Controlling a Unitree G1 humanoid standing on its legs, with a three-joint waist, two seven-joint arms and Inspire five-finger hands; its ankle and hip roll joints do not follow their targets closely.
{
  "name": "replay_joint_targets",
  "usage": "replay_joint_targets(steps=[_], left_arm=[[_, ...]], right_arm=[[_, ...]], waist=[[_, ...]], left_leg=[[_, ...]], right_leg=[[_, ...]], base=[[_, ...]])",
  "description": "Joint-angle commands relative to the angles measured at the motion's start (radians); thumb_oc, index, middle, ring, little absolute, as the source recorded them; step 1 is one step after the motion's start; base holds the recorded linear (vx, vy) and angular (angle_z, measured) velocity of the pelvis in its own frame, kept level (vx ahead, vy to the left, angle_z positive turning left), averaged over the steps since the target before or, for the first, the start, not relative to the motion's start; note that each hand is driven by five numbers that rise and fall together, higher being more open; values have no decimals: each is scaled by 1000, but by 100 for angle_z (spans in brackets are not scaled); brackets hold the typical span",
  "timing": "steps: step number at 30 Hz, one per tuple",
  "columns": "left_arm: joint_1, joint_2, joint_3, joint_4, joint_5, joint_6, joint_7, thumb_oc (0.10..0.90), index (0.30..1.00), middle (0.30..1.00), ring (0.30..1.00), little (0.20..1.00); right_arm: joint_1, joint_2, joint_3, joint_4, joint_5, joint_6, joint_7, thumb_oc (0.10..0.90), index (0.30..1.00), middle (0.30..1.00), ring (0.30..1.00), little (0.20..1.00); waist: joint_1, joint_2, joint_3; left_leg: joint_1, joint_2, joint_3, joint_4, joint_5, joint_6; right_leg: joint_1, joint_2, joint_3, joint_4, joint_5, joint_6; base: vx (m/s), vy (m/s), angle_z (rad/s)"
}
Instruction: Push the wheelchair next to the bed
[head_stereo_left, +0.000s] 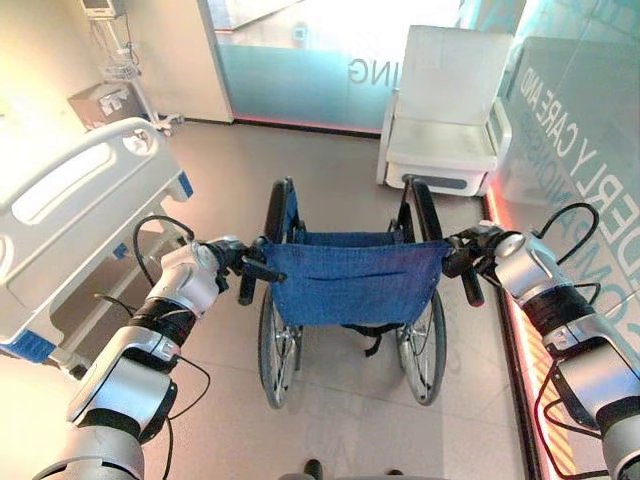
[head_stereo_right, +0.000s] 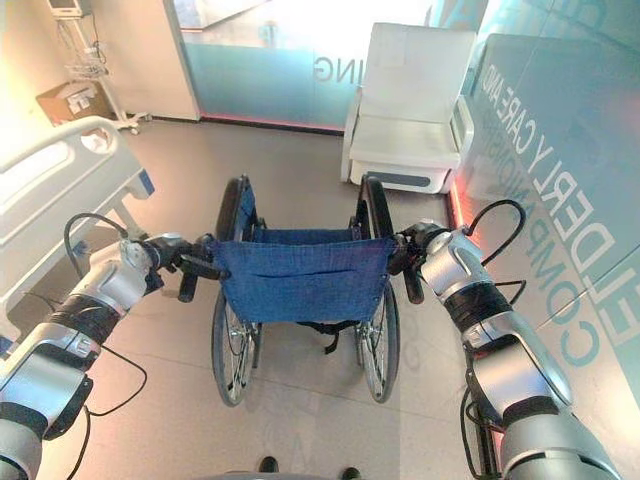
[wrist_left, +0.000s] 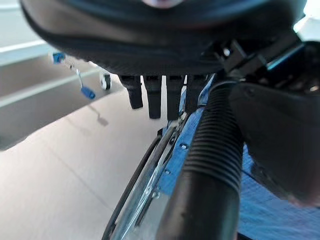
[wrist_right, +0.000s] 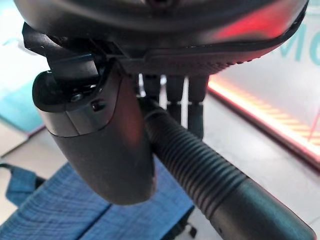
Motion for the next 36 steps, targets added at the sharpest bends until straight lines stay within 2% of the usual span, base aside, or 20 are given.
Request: replay_joint_targets(steps=[1, 6, 13, 15, 16, 21, 23, 28, 36], left_arm=[[128, -37, -118, 137, -8, -13, 41, 400, 300, 300, 300, 300], [180, -76, -104, 94, -101, -54, 170, 400, 300, 300, 300, 300], [218, -101, -91, 56, -145, -69, 234, 400, 300, 300, 300, 300], [227, -105, -87, 35, -164, -81, 255, 400, 300, 300, 300, 300], [234, -105, -80, 14, -185, -93, 271, 400, 300, 300, 300, 300], [266, -104, -50, -74, -275, -131, 349, 400, 300, 300, 300, 300], [274, -102, -41, -89, -291, -143, 361, 400, 300, 300, 300, 300], [301, -90, 17, -148, -391, -225, 433, 400, 300, 300, 300, 300], [247, -93, 30, -143, -463, -259, 453, 400, 300, 300, 300, 300]], right_arm=[[100, 32, 106, 202, 88, 57, 82, 400, 300, 300, 300, 300], [127, 75, 94, 249, 77, 18, -73, 400, 300, 300, 300, 300], [132, 94, 90, 240, 69, -20, -156, 400, 300, 300, 300, 300], [133, 94, 89, 226, 85, -45, -192, 400, 300, 300, 300, 300], [136, 93, 86, 208, 113, -78, -235, 400, 300, 300, 300, 300], [164, 80, 75, 61, 158, -125, -335, 400, 300, 300, 300, 300], [174, 76, 72, 35, 153, -141, -344, 400, 300, 300, 300, 300], [210, 41, 73, -104, 59, -268, -323, 400, 300, 300, 300, 300], [140, 2, 64, -89, 16, -352, -336, 400, 300, 300, 300, 300]], waist=[[19, -18, 131], [25, -7, 145], [26, 2, 151], [26, 6, 152], [26, 8, 153], [18, 13, 157], [17, 14, 157], [4, 12, 159], [6, 17, 154]], left_leg=[[-40, -36, 12, 82, -94, 16], [-41, -41, 3, 77, -89, 18], [-35, -45, 3, 72, -89, 21], [-34, -47, 3, 72, -88, 21], [-33, -47, 4, 72, -87, 20], [-34, -48, 8, 72, -87, 20], [-33, -48, 9, 71, -87, 21], [-26, -48, 12, 65, -87, 22], [-16, -46, 12, 70, -92, 21]], right_leg=[[-22, -16, 9, 70, -51, 5], [-28, -16, 7, 72, -48, 3], [-26, -14, 6, 72, -47, -1], [-25, -14, 6, 72, -47, -3], [-26, -14, 5, 74, -47, -3], [-33, -15, 8, 81, -48, -4], [-35, -14, 10, 82, -47, -4], [-37, -13, 17, 84, -47, -1], [-27, -18, 9, 88, -47, 0]], base=[[-8, 12, 16], [-6, 13, 4], [0, 0, 0], [0, 0, 0], [0, 0, 0], [0, 0, 0], [0, 0, 0], [0, 0, 0], [3, -1, 1]])
